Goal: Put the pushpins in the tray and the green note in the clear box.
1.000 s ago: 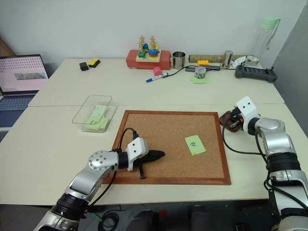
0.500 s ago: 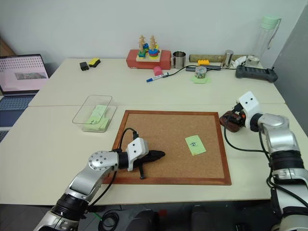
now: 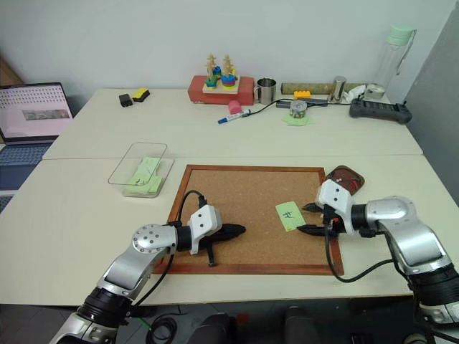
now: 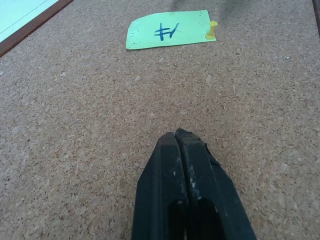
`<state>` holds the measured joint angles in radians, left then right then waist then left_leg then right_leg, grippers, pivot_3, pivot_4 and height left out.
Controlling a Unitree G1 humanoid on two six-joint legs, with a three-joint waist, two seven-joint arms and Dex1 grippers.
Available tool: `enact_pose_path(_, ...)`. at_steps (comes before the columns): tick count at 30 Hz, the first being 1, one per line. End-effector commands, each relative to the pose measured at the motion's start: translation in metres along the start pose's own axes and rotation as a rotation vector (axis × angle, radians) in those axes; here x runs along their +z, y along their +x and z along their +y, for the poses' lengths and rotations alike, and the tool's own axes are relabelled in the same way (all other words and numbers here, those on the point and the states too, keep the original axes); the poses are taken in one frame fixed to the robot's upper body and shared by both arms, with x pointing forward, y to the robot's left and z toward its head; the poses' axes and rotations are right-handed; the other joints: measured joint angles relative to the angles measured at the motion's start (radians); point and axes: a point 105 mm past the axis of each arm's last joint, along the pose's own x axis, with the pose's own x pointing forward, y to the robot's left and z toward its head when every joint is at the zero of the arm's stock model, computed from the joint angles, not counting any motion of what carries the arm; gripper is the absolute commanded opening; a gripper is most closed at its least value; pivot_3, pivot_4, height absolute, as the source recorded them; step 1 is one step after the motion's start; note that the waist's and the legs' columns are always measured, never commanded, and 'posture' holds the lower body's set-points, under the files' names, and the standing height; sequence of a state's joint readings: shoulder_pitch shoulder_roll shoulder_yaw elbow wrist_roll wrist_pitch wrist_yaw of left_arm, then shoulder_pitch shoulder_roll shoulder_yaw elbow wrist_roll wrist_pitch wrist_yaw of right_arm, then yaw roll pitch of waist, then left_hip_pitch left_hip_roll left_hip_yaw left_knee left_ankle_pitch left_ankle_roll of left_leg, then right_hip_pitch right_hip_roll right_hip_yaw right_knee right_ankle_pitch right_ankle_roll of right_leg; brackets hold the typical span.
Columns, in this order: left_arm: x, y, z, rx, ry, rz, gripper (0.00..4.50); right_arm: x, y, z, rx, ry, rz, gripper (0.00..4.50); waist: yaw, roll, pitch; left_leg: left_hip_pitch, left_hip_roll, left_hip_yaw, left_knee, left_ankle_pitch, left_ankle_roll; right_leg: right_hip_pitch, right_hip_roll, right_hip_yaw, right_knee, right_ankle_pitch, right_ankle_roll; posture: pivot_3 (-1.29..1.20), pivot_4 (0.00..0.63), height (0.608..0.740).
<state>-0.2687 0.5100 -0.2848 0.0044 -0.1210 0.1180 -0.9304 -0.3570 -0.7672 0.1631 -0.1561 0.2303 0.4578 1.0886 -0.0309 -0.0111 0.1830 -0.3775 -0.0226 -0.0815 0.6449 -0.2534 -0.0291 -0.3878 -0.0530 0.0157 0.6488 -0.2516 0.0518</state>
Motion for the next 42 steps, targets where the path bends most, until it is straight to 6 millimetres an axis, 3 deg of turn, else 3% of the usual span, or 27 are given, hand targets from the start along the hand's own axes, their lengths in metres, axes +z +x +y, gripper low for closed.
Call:
enact_pose_path(1, -0.026, 0.002, -0.017, -0.063, -0.050, 0.095, 0.00, 0.006, 0.007, -0.001, -0.018, -0.035, -0.032, 2.79, 0.001, 0.000, 0.000, 0.000, 0.000, 0.000, 0.000, 0.000, 0.000, 0.000, 0.000, 0.000, 0.000, 0.000, 0.000, 0.00, 0.150, 0.740)
enact_pose_path(9, -0.027, 0.001, -0.017, -0.057, -0.049, 0.096, 0.00, 0.000, 0.013, 0.000, -0.002, -0.035, -0.039, 2.79, 0.001, 0.000, 0.000, 0.000, 0.000, 0.000, 0.000, 0.000, 0.000, 0.000, 0.000, 0.000, 0.000, 0.001, -0.002, 0.00, 0.150, 0.740)
enact_pose_path(24, -0.028, 0.000, -0.017, -0.051, -0.055, 0.097, 0.00, -0.008, 0.020, 0.008, 0.022, -0.055, -0.022, 0.06, 0.001, 0.000, 0.000, 0.000, 0.000, 0.000, 0.000, 0.000, 0.000, 0.000, 0.000, 0.000, 0.000, 0.001, -0.002, 0.00, 0.150, 0.740)
enact_pose_path(35, -0.029, 0.000, -0.016, -0.037, -0.075, 0.094, 0.00, 0.017, 0.005, 0.008, 0.022, -0.074, -0.105, 0.06, 0.001, 0.000, 0.000, 0.000, 0.000, -0.001, 0.000, 0.000, 0.000, 0.000, 0.000, 0.000, 0.000, 0.001, -0.002, 0.00, 0.150, 0.740)
enact_pose_path(42, -0.008, 0.002, 0.001, 0.025, -0.138, 0.005, 0.00, 0.034, -0.006, 0.007, 0.009, -0.121, -0.130, 0.06, 0.003, 0.000, 0.000, -0.001, 0.000, -0.001, 0.000, 0.000, 0.000, 0.000, 0.000, -0.001, 0.000, 0.000, 0.000, 0.00, 0.150, 0.740)
